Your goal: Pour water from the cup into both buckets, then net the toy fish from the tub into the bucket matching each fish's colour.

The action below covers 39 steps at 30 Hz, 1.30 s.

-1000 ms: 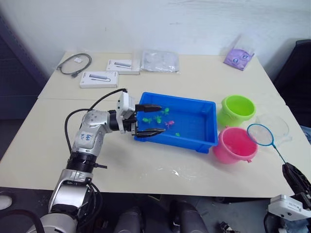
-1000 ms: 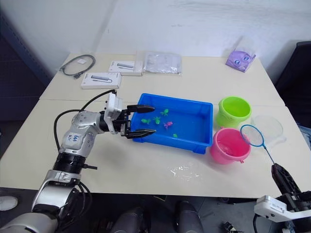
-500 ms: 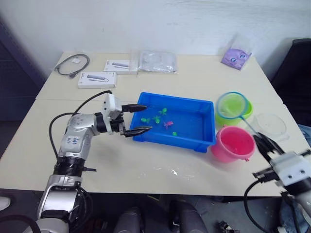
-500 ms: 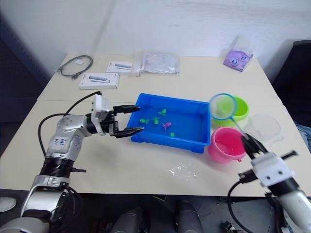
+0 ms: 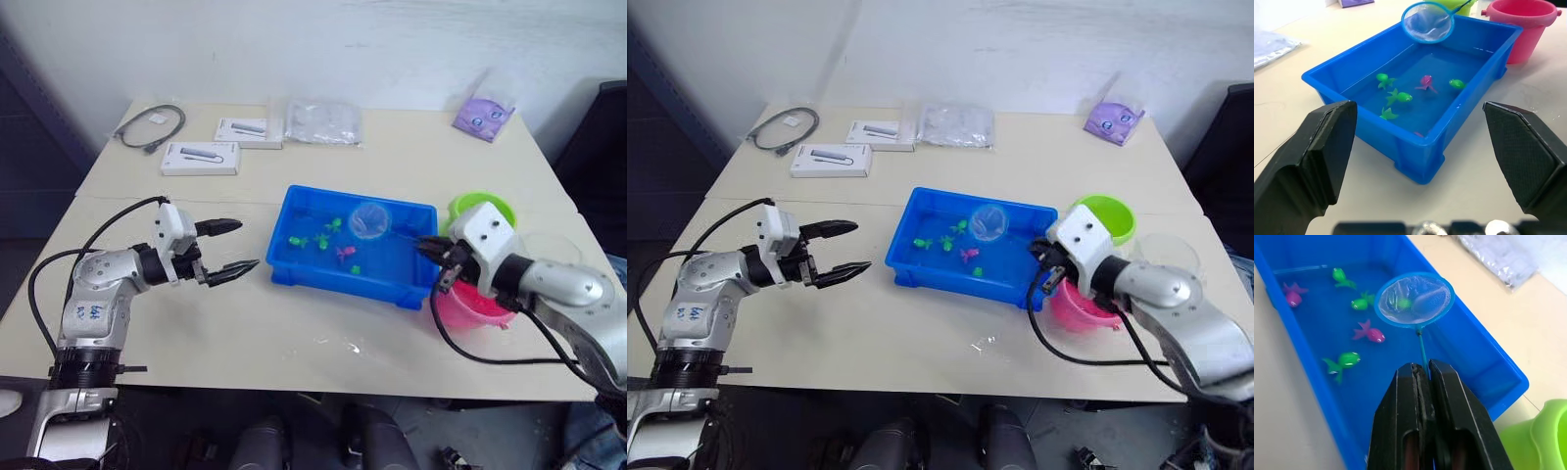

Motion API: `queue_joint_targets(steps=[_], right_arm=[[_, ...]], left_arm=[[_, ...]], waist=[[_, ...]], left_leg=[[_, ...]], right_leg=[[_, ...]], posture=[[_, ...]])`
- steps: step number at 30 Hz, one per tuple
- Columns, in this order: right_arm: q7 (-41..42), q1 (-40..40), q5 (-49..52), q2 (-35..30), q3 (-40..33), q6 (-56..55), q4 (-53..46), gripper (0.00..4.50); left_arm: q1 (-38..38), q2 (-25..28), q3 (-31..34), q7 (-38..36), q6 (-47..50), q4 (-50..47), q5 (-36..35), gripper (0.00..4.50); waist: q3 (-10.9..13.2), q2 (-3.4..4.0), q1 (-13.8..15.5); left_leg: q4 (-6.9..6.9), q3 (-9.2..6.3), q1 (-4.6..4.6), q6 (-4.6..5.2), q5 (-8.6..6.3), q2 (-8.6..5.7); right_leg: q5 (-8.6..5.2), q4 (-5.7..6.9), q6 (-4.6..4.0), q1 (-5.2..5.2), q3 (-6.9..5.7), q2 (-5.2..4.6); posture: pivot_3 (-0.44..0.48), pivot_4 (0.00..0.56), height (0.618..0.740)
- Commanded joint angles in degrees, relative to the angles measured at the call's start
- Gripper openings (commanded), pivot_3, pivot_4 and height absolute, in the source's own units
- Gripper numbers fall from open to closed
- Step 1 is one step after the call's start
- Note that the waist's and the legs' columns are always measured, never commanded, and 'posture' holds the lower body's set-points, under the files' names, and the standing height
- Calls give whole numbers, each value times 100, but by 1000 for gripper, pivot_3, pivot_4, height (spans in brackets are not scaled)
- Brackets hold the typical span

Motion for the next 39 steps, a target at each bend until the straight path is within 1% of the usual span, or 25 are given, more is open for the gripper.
queue_joint_targets(steps=[1, 5, 10, 12, 15, 19, 24, 31, 35, 39], right_arm=[[366, -419, -712, -158, 398, -299, 489, 0], [625, -791, -1393, -221, 760, -575, 1001, 0], [1306, -1019, -1595, -151, 1067, -544, 1179, 0], [1435, -1080, -1616, -22, 1102, -571, 1237, 0], [1607, -1112, -1453, 234, 1032, -299, 1205, 0], [1584, -1164, -1415, 607, 974, 1, 1187, 0], [1464, -1105, -1338, 913, 730, 193, 1151, 0], [1427, -858, -1357, 899, 372, -84, 1076, 0], [1472, -690, -1148, 934, 66, -21, 933, 0], [1373, -523, -727, 984, -513, 402, 667, 0]], left_arm=[[107, 108, 46, 90, 97, -366, -25, 4415], [120, 111, 19, 110, 223, -455, -81, 4415], [199, -19, -94, 221, 336, -785, -79, 4415], [243, -53, -104, 253, 356, -872, -83, 4415], [292, -60, -108, 211, 195, -933, -67, 4415], [356, -65, -116, 244, 278, -1063, -118, 4415], [391, -46, -106, 291, 362, -1159, -141, 4415], [406, -2, -110, 292, 410, -1169, -143, 4415], [329, -22, -144, 286, 400, -1110, -131, 4415], [347, -35, -158, 255, 349, -1077, -129, 4415]], waist=[[0, 0, 6], [0, 0, -5], [0, 0, -8], [0, 0, -9], [0, 0, -15], [0, 1, -21], [0, 1, -14], [0, 1, -10], [0, 1, -10], [0, 1, -9]], left_leg=[[1, 1, -4, 0, 0, 0], [5, 3, -10, 0, 0, -2], [3, 2, -12, -2, 0, 0], [3, 1, -12, -3, 0, 1], [4, 2, -11, -3, 0, 0], [3, 1, -11, -7, 0, 2], [3, 0, -11, -8, 0, 2], [2, -2, -13, -10, -1, 1], [2, -1, -13, -10, -1, 1], [2, -1, -13, -10, -1, 1]], right_leg=[[0, -1, 0, -2, -1, 0], [0, -2, 1, -4, -3, 0], [1, -1, 1, -6, -5, 3], [1, -1, 2, -5, -6, 3], [1, -1, 2, -6, -6, 3], [1, 0, 1, -7, -5, 4], [1, -1, 1, -6, -5, 3], [1, -2, 1, -6, -8, 3], [1, -2, 2, -6, -7, 4], [1, -1, 2, -6, -8, 4]], posture=[[0, 150, 740], [0, 150, 740], [0, 150, 740], [0, 150, 740], [0, 150, 740], [0, 150, 740], [0, 150, 740], [0, 150, 740], [0, 150, 740], [0, 150, 740]])
